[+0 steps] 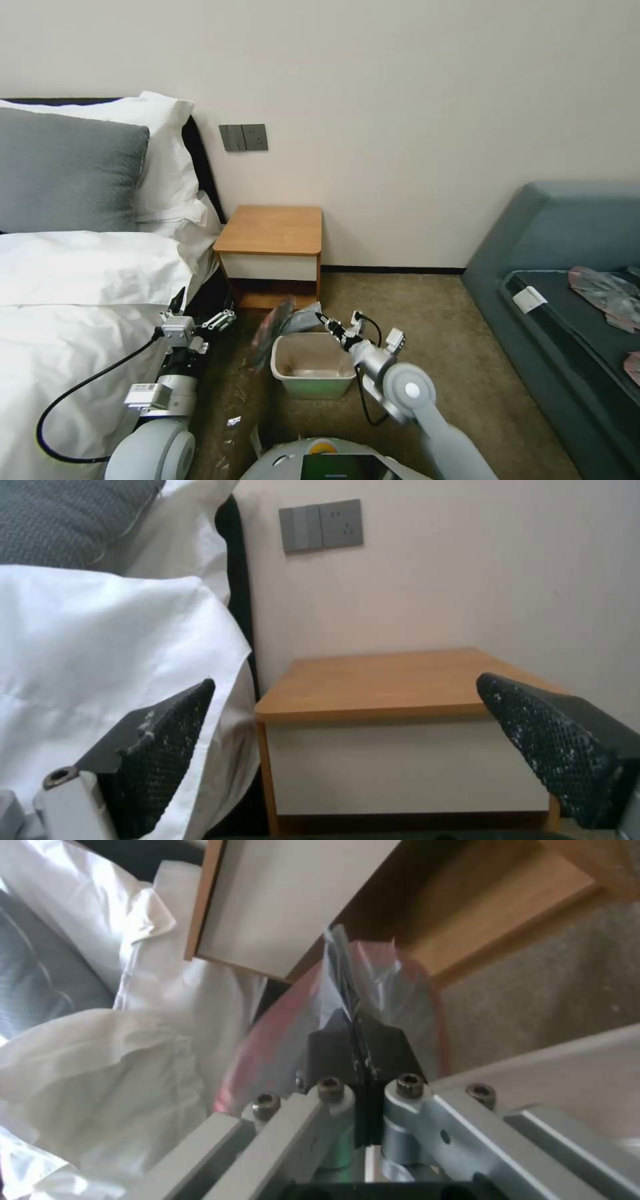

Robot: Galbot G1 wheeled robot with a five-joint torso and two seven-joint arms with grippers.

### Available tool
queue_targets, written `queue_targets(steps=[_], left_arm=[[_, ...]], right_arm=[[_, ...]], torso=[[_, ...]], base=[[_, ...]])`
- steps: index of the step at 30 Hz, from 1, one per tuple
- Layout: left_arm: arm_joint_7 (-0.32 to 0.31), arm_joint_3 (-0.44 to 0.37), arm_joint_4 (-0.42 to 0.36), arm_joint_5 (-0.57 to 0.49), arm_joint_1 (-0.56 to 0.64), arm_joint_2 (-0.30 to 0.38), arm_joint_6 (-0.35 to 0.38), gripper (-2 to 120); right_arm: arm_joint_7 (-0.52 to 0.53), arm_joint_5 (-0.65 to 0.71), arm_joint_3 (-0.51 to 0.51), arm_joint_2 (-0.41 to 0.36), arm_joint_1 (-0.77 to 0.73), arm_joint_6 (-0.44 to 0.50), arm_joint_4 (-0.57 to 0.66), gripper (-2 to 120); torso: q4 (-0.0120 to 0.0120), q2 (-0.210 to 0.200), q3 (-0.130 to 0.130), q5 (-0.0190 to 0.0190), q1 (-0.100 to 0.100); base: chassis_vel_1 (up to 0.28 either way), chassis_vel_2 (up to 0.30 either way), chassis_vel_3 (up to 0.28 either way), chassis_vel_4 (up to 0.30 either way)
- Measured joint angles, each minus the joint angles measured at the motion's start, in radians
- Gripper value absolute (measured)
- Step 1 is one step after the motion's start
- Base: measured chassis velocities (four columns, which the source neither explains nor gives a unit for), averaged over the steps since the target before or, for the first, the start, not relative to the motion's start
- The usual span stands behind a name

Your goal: Pick up the garbage bag from the table and place it over the trash can.

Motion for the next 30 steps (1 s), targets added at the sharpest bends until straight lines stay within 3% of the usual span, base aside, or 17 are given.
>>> queue_targets(steps=[15,28,30], left_arm=[[0.000,0.006,0.011,0.002,-0.004,0.001,-0.016,100],[0.001,0.009,0.024,0.002,-0.013,0.007,-0.016,100],[0.001,0.010,0.024,0.002,-0.014,0.007,-0.016,100]], right_arm=[[0.074,0.037,0.014,-0.044,-0.076,-0.031,0.176,0],[0.080,0.013,0.111,-0.057,-0.198,-0.103,0.203,0],[0.083,-0.003,0.125,-0.056,-0.211,-0.116,0.196,8]], torso=[[0.0001,0.000,0.000,0.0000,0.000],[0.0001,0.000,0.000,0.0000,0.000],[0.0001,0.000,0.000,0.0000,0.000]], base=[[0.000,0.000,0.000,0.000],[0.000,0.000,0.000,0.000],[0.000,0.000,0.000,0.000]])
